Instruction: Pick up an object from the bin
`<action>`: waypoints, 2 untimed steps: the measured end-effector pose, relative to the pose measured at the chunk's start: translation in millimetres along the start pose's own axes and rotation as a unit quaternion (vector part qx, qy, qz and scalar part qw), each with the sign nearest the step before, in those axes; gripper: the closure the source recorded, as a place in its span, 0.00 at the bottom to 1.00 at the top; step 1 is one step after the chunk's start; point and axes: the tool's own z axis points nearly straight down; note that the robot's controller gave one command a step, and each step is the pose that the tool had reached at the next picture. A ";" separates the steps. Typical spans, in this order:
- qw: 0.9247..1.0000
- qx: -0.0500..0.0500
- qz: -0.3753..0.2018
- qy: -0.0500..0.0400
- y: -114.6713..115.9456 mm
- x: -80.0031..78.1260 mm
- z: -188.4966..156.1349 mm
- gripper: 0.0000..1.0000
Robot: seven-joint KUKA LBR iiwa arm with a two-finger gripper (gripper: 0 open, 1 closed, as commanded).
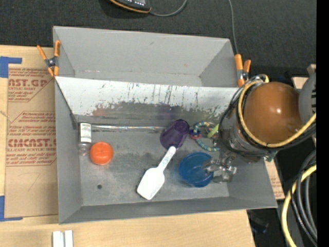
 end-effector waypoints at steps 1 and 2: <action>0.998 0.000 -0.066 -0.004 -20.9 -65.3 2.5 1.00; 0.998 0.002 -0.065 -0.004 -19.9 -62.7 4.4 1.00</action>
Offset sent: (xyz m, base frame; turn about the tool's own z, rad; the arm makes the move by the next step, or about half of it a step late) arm 0.0029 0.0218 -0.0620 -0.1416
